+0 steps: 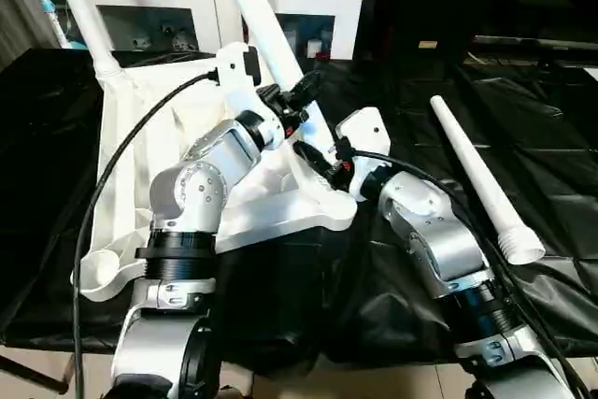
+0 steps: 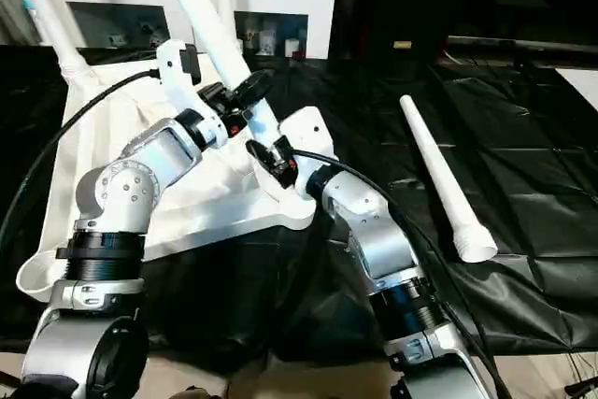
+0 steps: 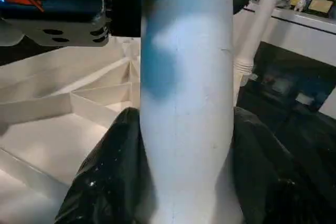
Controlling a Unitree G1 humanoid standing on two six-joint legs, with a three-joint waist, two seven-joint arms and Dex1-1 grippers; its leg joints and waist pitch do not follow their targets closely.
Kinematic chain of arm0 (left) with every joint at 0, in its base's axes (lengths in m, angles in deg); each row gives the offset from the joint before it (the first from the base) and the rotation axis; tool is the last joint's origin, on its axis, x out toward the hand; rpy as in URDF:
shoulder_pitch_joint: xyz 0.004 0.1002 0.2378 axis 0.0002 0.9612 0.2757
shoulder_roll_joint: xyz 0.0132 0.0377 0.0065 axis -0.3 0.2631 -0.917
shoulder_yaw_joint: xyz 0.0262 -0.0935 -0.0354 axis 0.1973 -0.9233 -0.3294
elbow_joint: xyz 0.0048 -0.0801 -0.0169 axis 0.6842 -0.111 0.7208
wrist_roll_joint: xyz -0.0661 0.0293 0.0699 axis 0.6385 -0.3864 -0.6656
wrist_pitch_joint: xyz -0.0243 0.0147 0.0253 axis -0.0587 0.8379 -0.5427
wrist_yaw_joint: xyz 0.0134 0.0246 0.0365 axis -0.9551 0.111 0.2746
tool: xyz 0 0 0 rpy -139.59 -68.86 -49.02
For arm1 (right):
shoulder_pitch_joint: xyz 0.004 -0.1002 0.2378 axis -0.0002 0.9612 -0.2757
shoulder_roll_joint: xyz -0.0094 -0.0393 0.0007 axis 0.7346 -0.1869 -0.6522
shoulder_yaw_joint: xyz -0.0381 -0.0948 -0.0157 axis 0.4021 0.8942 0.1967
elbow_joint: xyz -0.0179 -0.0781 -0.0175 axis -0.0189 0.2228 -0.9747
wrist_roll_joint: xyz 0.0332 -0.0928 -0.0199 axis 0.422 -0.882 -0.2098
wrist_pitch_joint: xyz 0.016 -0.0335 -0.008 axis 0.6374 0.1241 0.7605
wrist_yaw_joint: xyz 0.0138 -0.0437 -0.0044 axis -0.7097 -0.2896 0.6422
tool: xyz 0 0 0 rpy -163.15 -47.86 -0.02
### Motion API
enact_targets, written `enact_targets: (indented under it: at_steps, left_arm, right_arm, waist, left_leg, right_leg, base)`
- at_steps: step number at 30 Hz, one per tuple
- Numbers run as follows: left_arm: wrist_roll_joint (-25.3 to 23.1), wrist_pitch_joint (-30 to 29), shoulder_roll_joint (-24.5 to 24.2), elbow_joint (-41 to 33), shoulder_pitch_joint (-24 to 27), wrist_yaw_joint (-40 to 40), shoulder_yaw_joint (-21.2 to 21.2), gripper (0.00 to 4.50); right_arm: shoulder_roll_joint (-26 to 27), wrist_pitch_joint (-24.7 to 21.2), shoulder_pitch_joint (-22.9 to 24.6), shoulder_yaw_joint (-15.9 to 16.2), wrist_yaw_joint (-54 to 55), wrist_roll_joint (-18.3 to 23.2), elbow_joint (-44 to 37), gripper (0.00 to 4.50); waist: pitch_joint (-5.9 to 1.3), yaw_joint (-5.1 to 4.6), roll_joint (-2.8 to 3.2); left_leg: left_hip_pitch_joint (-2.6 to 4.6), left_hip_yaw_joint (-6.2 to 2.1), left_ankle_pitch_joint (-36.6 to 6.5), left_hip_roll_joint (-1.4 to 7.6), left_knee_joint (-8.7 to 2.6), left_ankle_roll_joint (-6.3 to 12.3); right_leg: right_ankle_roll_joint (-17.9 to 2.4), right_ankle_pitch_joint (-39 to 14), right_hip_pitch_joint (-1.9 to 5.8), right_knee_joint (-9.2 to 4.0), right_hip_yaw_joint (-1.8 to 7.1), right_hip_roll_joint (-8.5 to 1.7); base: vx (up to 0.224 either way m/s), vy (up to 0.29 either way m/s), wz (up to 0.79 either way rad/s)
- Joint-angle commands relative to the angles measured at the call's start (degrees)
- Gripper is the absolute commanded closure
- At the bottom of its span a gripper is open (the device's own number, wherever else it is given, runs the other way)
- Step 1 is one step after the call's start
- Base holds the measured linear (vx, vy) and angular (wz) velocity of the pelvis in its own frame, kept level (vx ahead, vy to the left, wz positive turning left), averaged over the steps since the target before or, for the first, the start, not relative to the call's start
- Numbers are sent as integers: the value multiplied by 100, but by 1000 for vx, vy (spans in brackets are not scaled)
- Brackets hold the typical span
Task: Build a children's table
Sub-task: Pick table leg
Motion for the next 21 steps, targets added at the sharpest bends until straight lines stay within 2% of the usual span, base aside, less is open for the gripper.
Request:
enact_targets:
  at_steps: [1, 4, 8, 10, 13, 14, 19, 20, 21]
  left_arm:
    - [44, -127, -81, -302, 4, 281, 200, 257]
    - [51, -235, -347, -449, 60, 789, 467, 257]
    - [97, -365, -701, -596, 114, 1383, 699, 257]
    - [146, -414, -1050, -749, 162, 1982, 904, 257]
    - [263, -488, -1323, -895, 206, 2519, 1037, 257]
    - [294, -456, -1462, -970, 224, 2804, 1102, 257]
    - [423, -506, -1551, -992, 210, 3052, 1058, 257]
    - [468, -513, -1578, -1001, 213, 3131, 1059, 257]
    - [503, -532, -1601, -1013, 215, 3196, 1068, 257]
  right_arm:
    - [22, -112, -22, -88, -201, 234, -142, 184]
    - [-60, -496, 2, -185, -594, 601, -381, 168]
    - [-339, -866, 25, -176, -1109, 857, -578, 139]
    - [-604, -1248, 66, -285, -1623, 1300, -776, 139]
    - [-846, -1547, 102, -347, -2050, 1618, -933, 139]
    - [-1033, -1809, 155, -342, -2366, 1823, -1075, 139]
    - [-1166, -2082, 210, -352, -2574, 2020, -1186, 139]
    - [-1197, -2162, 219, -355, -2601, 2071, -1213, 167]
    - [-1220, -2211, 223, -353, -2623, 2105, -1227, 174]
  waist:
    - [-424, 0, -3]
    - [-421, 3, 12]
    - [-412, 5, 22]
    - [-413, 15, 28]
    - [-418, 18, 27]
    - [-418, 21, 26]
    - [-409, 23, 15]
    - [-410, 28, 13]
    - [-408, 27, 15]
  left_leg:
    - [74, -93, -846, 262, -366, 290]
    - [87, -101, -893, 270, -378, 308]
    - [83, -96, -883, 264, -378, 252]
    - [91, -100, -905, 268, -380, 278]
    - [89, -100, -880, 276, -379, 256]
    - [90, -96, -863, 276, -377, 253]
    - [84, -87, -929, 263, -369, 178]
    - [89, -89, -922, 263, -371, 163]
    - [89, -90, -922, 267, -374, 160]
  right_leg:
    - [-1018, -831, 361, -370, 291, -449]
    - [-1020, -859, 362, -373, 294, -444]
    - [-1046, -828, 365, -371, 298, -439]
    - [-1039, -858, 371, -365, 298, -438]
    - [-1068, -822, 377, -353, 300, -450]
    - [-1097, -827, 374, -353, 298, -448]
    - [-1103, -1043, 369, -373, 296, -459]
    - [-1085, -1084, 366, -376, 296, -455]
    - [-1076, -1097, 365, -380, 297, -455]
  base:
    - [0, 0, 0]
    - [0, 0, 0]
    - [0, 0, 0]
    - [0, 0, 0]
    - [0, 0, 0]
    - [0, 0, 0]
    - [0, 0, 0]
    - [0, 0, 0]
    - [0, 0, 0]
